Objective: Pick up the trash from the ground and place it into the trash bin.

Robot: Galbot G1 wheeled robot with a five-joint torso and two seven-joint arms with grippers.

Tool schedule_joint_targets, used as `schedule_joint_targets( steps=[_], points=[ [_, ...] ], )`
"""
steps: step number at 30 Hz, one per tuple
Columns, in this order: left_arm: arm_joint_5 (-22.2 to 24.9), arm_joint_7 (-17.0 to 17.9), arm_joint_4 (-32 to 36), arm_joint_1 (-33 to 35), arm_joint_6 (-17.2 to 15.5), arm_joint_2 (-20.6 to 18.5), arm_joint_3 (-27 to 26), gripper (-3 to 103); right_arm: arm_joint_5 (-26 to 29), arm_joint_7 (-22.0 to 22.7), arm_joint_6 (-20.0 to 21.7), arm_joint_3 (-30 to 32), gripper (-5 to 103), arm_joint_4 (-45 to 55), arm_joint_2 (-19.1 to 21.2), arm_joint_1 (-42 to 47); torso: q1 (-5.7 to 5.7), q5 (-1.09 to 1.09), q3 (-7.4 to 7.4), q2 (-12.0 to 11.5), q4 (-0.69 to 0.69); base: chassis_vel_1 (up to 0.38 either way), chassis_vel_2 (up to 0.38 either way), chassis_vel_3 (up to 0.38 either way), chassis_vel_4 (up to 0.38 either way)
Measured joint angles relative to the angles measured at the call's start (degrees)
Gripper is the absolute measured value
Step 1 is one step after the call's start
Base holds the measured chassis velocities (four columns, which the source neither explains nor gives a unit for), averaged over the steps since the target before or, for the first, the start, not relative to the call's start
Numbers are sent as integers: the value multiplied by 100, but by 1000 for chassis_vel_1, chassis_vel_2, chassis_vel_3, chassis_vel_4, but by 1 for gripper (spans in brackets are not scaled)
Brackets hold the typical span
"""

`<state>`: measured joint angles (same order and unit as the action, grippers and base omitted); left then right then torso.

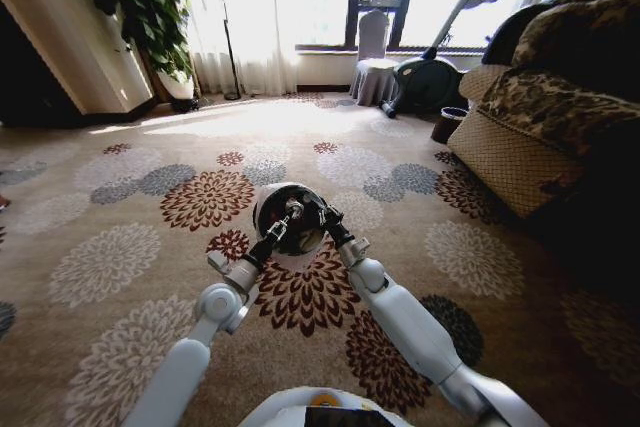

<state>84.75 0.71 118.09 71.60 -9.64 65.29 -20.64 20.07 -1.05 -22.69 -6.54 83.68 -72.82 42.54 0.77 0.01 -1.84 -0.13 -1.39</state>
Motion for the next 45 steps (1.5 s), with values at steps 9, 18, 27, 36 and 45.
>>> schedule_joint_targets(
  steps=[9,18,27,36,45],
  points=[
    [103,-28,480,222,-67,-45,85,90,85,1,80,-12,0,50,173,-72,0,0,0,0,1,0,0,0,0],
    [-505,-331,646,459,43,-29,-2,100,150,0,332,-33,0,230,329,-61,0,0,0,0,0,0,0,0,0],
    [-1081,-602,468,390,261,33,-75,100,494,2,1147,-104,0,1013,878,98,0,0,-1,0,1,0,0,0,0],
    [-2554,-1396,476,440,1214,83,-362,100,1084,1,2113,-119,0,1750,1943,51,0,1,0,2,2,0,0,0,0],
    [-5426,-256,163,593,2311,35,-1172,100,1560,4,2724,200,0,1670,2665,114,0,0,-1,1,2,0,0,0,0]
  ],
)
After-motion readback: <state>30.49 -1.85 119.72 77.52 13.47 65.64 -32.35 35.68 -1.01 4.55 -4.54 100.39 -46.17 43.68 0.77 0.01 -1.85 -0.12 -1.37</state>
